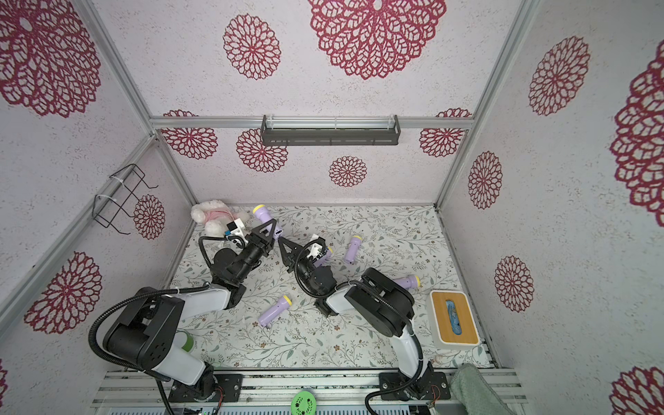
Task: Close the plug at the bottom of the flashlight
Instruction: Close the plug of the flashlight.
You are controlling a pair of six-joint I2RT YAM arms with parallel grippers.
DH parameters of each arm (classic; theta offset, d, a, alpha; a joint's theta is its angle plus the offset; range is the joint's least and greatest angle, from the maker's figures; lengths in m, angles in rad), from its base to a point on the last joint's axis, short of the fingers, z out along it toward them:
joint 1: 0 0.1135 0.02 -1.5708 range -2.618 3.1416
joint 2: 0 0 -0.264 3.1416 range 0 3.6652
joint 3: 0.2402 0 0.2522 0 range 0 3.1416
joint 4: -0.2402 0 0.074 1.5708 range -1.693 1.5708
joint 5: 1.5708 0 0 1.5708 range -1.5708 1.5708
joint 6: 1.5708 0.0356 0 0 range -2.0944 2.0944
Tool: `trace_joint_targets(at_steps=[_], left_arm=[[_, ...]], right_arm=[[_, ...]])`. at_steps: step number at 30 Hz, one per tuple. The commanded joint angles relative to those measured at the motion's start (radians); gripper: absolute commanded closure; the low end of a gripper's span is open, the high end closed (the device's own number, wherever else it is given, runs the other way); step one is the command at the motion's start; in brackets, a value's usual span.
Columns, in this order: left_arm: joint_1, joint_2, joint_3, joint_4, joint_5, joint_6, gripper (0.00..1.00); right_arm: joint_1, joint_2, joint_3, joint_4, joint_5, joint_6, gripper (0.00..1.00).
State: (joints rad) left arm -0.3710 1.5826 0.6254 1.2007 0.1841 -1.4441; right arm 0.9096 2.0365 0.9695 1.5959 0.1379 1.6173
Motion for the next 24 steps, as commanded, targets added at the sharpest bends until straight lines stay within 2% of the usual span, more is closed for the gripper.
trace_joint_targets(at_steps=[1, 6, 9, 21, 24], left_arm=[[-0.077, -0.025, 0.002, 0.051, 0.170, -0.020, 1.00], [-0.077, -0.029, 0.000, 0.052, 0.165, -0.018, 1.00], [-0.078, -0.039, -0.003, 0.047, 0.158, -0.009, 1.00], [-0.069, -0.086, -0.012, -0.028, 0.126, 0.042, 1.00], [-0.059, -0.105, -0.012, -0.082, 0.112, 0.061, 1.00]], right_arm=[[-0.011, 0.001, 0.041, -0.014, 0.011, 0.005, 0.88], [-0.012, -0.002, 0.036, -0.025, 0.013, 0.007, 0.89], [-0.013, -0.006, 0.028, -0.030, 0.017, 0.010, 0.86], [-0.014, -0.090, -0.020, -0.076, 0.012, -0.048, 0.62], [-0.014, -0.153, -0.057, -0.103, 0.014, -0.110, 0.52]])
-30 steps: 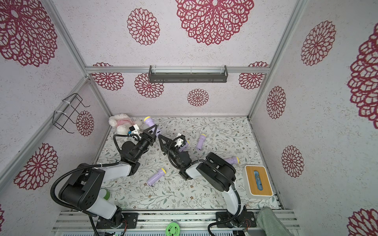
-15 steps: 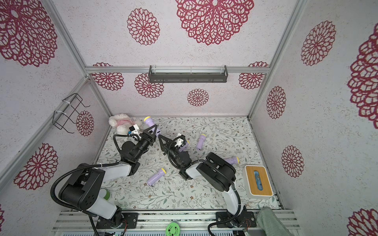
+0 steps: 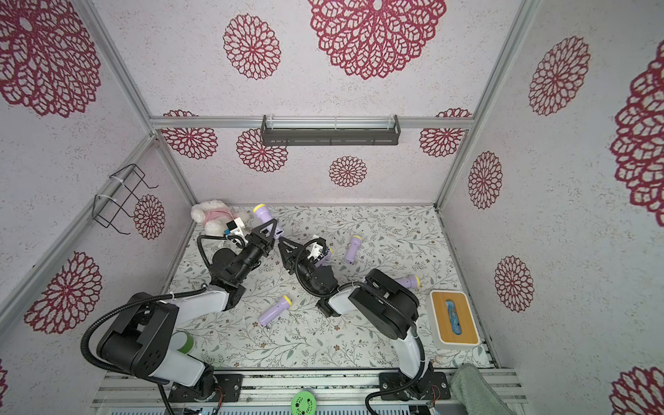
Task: Close the plug at the bottom of the flashlight
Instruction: Close the plug of the flashlight, then place the flashlight at the center of the board.
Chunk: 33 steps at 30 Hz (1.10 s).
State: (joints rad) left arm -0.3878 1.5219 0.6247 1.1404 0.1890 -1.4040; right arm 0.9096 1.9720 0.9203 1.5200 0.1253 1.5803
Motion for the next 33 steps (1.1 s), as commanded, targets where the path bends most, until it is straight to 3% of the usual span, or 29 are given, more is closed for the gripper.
trace_joint_targets(at_steps=[1, 10, 11, 12, 20, 27, 33], left_arm=[[-0.039, -0.053, -0.011, -0.049, 0.097, 0.030, 1.00], [0.013, -0.132, 0.039, -0.419, 0.016, 0.164, 1.00], [0.014, -0.139, 0.055, -0.474, 0.007, 0.185, 1.00], [0.017, -0.145, 0.077, -0.551, -0.008, 0.212, 1.00], [0.025, -0.088, 0.297, -1.081, -0.078, 0.425, 1.00], [0.020, 0.063, 0.504, -1.428, -0.140, 0.625, 1.00], [0.020, 0.219, 0.668, -1.642, -0.216, 0.784, 1.00]], right_arm=[[-0.013, -0.118, -0.025, -0.044, 0.031, -0.095, 0.48], [-0.011, -0.315, -0.148, -0.175, 0.024, -0.225, 0.19], [-0.009, -0.332, -0.165, -0.161, 0.023, -0.260, 0.03], [-0.009, -0.356, -0.184, -0.155, 0.021, -0.286, 0.01], [-0.014, -0.662, -0.275, -0.494, 0.054, -0.629, 0.01], [-0.021, -0.925, -0.185, -1.045, 0.190, -1.079, 0.01], [-0.030, -1.042, -0.229, -1.168, 0.220, -1.277, 0.01]])
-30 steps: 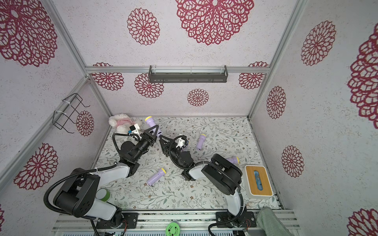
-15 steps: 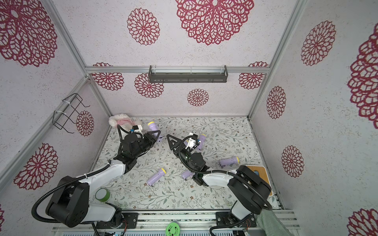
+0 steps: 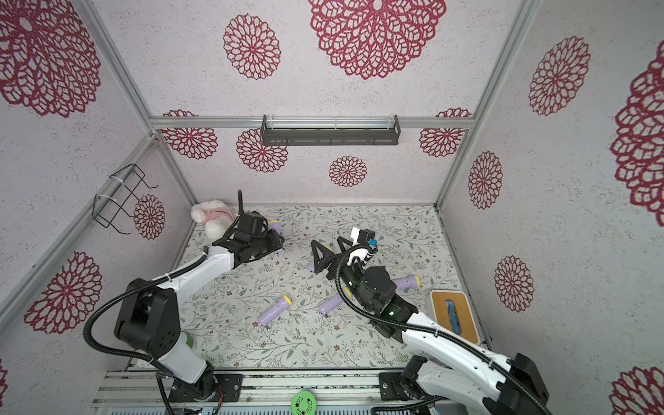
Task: Close the plug at the bottom of the flashlight
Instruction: Place the flashlight at the center of the board.
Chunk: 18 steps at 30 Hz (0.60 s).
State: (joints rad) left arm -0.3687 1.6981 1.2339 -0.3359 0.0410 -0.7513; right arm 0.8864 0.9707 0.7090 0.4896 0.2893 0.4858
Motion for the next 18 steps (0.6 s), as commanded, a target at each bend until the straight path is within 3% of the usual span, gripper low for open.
trace_joint_targets(at_steps=[1, 9, 18], left_arm=[[0.001, 0.063, 0.076, -0.184, -0.088, 0.152, 1.00], [0.005, 0.211, 0.164, -0.293, -0.206, 0.304, 1.00], [0.035, 0.316, 0.193, -0.296, -0.156, 0.344, 1.00]], right_arm=[[-0.009, -0.052, -0.028, -0.140, 0.071, -0.185, 0.01], [-0.025, -0.069, -0.106, -0.129, 0.048, -0.180, 0.01], [-0.029, -0.030, -0.184, -0.052, 0.017, -0.187, 0.01]])
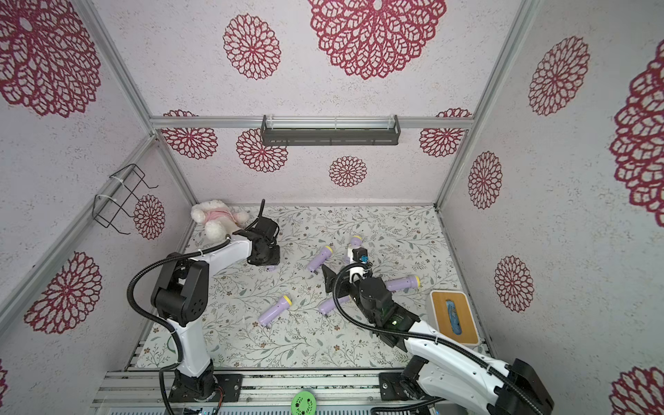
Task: Close the plug at the bottom of the flashlight
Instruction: Place the flashlight at the center of the board.
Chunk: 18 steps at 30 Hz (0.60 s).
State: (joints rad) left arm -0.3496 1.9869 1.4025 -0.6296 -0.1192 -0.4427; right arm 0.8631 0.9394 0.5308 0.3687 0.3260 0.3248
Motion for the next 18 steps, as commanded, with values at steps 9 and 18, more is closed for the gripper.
trace_joint_targets(at_steps=[9, 18], left_arm=[[0.053, 0.094, 0.058, -0.022, 0.026, 0.053, 1.00], [0.057, 0.135, 0.090, -0.042, 0.043, 0.063, 0.89]], right_arm=[[-0.008, -0.002, -0.085, 0.167, -0.036, -0.029, 0.01], [-0.008, 0.018, -0.115, 0.211, -0.043, -0.028, 0.01]])
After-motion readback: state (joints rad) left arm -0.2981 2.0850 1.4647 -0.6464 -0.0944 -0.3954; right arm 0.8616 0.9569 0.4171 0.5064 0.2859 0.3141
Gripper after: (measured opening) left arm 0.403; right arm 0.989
